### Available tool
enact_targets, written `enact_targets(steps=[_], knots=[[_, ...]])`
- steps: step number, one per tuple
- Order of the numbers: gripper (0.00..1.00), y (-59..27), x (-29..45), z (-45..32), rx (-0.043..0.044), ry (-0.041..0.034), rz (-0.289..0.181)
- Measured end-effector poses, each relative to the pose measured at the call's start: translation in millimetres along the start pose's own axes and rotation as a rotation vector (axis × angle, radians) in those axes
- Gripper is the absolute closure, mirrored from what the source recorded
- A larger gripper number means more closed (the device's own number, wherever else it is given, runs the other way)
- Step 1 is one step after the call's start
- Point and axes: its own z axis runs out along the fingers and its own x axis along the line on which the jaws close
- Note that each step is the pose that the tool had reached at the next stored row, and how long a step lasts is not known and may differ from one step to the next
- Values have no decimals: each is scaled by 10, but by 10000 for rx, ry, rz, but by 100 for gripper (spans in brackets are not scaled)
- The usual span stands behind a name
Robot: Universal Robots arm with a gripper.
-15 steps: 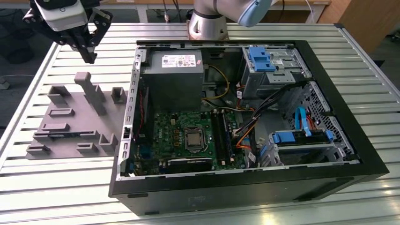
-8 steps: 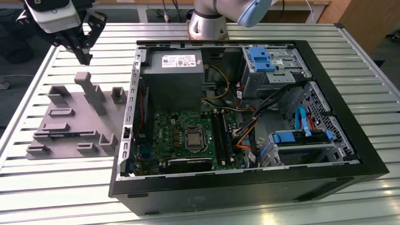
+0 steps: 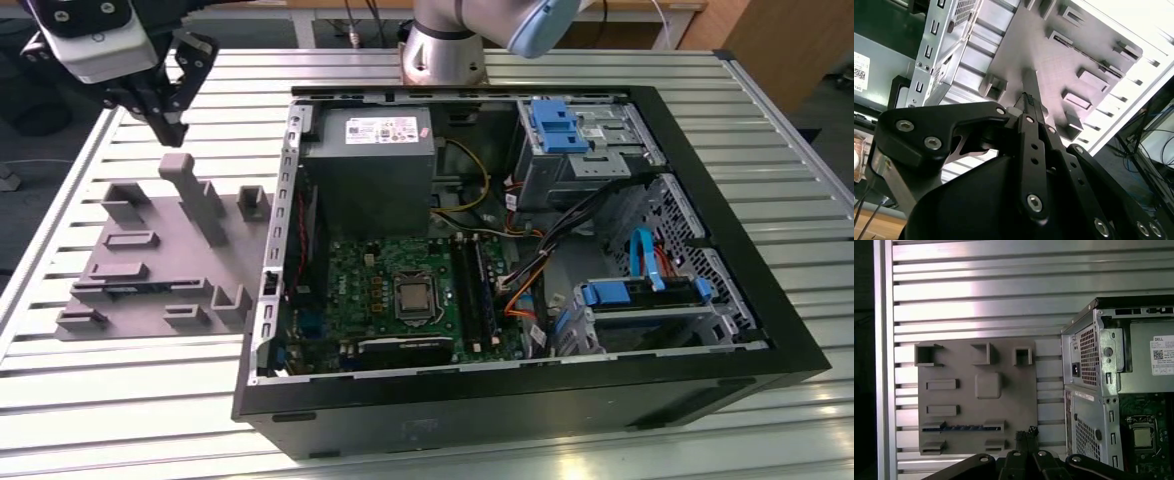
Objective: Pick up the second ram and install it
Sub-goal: 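Reach for the second ram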
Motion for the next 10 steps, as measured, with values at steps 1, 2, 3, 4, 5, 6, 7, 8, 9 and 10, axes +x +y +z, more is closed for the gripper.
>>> enact_targets(steps=[1,2,3,4,5,6,7,8,9,10], knots=[[89,-10,7,3,1,1,0],[89,-20,16,6,1,1,0],[89,-29,25,10,0,1,0],[89,-38,34,13,0,1,0],[89,-47,43,16,0,2,-1],[89,-56,54,21,0,2,-2],[89,-64,65,25,0,2,-1],[89,-71,75,29,0,4,0],[89,-78,85,34,1,6,0],[89,-84,94,40,0,9,0]])
